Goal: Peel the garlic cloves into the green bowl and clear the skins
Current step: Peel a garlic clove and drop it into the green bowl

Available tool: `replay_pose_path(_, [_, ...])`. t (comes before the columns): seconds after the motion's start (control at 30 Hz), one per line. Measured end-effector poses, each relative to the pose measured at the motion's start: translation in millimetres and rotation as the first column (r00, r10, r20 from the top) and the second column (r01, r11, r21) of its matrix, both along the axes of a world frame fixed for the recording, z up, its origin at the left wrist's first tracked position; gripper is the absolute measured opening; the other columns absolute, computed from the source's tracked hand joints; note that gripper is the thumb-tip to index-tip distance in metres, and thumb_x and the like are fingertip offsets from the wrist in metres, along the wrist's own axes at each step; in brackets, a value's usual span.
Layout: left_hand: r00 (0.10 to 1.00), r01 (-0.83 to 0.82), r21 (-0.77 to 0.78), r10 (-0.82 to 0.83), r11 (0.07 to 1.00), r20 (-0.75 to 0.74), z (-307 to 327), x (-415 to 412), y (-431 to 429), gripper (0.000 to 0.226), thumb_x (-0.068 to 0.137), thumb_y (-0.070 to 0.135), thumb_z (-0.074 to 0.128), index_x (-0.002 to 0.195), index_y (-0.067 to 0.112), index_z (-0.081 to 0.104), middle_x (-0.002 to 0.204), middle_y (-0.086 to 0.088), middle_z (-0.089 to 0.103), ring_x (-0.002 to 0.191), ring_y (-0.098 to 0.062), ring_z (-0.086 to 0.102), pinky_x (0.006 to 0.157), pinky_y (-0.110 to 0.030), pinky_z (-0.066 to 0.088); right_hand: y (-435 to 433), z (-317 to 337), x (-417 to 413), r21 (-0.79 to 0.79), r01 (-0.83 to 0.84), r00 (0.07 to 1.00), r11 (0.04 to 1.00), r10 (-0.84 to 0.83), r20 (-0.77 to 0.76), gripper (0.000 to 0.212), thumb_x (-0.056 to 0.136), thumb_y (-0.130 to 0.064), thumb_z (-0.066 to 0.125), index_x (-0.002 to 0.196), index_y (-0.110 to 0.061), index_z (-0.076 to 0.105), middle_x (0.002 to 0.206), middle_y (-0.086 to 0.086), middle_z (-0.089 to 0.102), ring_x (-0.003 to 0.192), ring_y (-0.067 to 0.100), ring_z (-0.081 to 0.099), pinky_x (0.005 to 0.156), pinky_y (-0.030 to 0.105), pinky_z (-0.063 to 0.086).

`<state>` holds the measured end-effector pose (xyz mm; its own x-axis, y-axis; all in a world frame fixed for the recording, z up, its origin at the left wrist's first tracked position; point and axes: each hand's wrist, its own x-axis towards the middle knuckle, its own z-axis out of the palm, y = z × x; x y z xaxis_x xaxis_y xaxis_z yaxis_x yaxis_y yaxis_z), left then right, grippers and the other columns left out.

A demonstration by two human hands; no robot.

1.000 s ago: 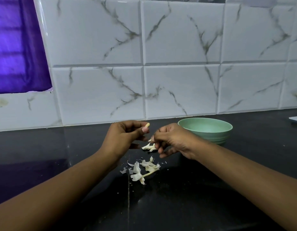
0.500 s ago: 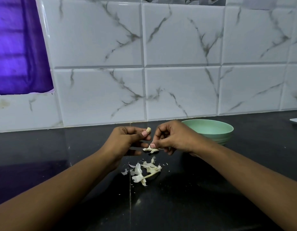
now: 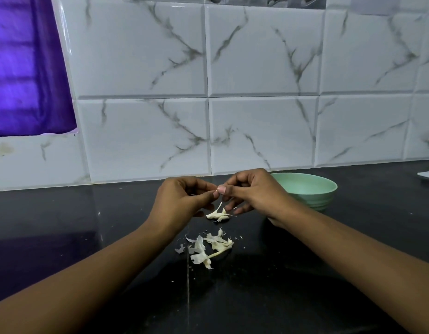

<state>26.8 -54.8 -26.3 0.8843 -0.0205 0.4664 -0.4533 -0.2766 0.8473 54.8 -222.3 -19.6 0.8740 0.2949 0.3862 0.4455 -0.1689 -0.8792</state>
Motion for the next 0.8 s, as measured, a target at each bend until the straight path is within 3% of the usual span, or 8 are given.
replay_pose_path(0.17, [0.997, 0.046, -0.082, -0.051, 0.996, -0.058, 0.2, 0.8, 1.9, 0.010, 0.080, 0.011, 0.074, 0.090, 0.010, 0.071, 0.077, -0.009, 0.074, 0.068, -0.015, 0.071, 0.058, -0.022, 0.055, -1.6, 0.9, 1.1, -0.023, -0.012, 1.000, 1.000, 0.013, 0.029, 0.001, 0.084, -0.011, 0.069, 0.083, -0.010, 0.069, 0.064, -0.002, 0.068, 0.062, 0.012, 0.067, 0.057, 0.025, 0.056])
replay_pose_path(0.33, [0.992, 0.088, -0.120, -0.098, 0.989, -0.084, 0.2, 2.0, 1.6, 0.009, 0.080, 0.004, 0.071, 0.085, 0.012, 0.073, 0.072, -0.007, 0.072, 0.062, -0.010, 0.067, 0.056, -0.021, 0.054, -0.3, 2.0, 0.2, -0.070, -0.033, 0.997, 0.997, 0.038, 0.071, 0.008, 0.090, -0.007, 0.061, 0.085, -0.010, 0.066, 0.067, 0.000, 0.065, 0.062, 0.010, 0.066, 0.057, 0.024, 0.054])
replay_pose_path(0.53, [0.991, 0.105, -0.143, -0.115, 0.984, -0.071, -0.2, 1.8, 0.1, 0.010, 0.081, 0.001, 0.070, 0.082, 0.011, 0.072, 0.064, -0.004, 0.069, 0.058, -0.008, 0.065, 0.054, -0.021, 0.054, -0.1, 1.7, -2.7, -0.027, -0.057, 0.998, 0.998, 0.056, -0.015, 0.011, 0.094, -0.007, 0.055, 0.087, -0.005, 0.064, 0.071, 0.005, 0.064, 0.060, 0.010, 0.065, 0.057, 0.026, 0.056])
replay_pose_path(0.67, [0.994, 0.097, -0.103, -0.101, 0.990, -0.036, -0.9, 1.2, -0.2, 0.009, 0.081, 0.001, 0.070, 0.085, 0.009, 0.072, 0.068, -0.010, 0.070, 0.060, -0.010, 0.066, 0.054, -0.020, 0.052, 0.4, 2.9, -4.9, 0.005, -0.064, 0.994, 0.998, 0.064, -0.086, 0.012, 0.094, -0.008, 0.054, 0.086, -0.004, 0.062, 0.071, 0.006, 0.063, 0.057, 0.009, 0.063, 0.058, 0.027, 0.056])
replay_pose_path(0.8, [0.996, 0.084, -0.090, -0.088, 0.992, -0.036, -1.9, 2.1, -0.2, 0.010, 0.081, 0.005, 0.071, 0.089, 0.011, 0.072, 0.075, -0.012, 0.072, 0.063, -0.012, 0.067, 0.055, -0.020, 0.052, 1.2, 3.4, -6.1, 0.009, -0.023, 0.998, 1.000, 0.023, -0.059, 0.011, 0.091, -0.008, 0.059, 0.081, -0.006, 0.063, 0.066, 0.004, 0.063, 0.055, 0.010, 0.062, 0.059, 0.029, 0.057])
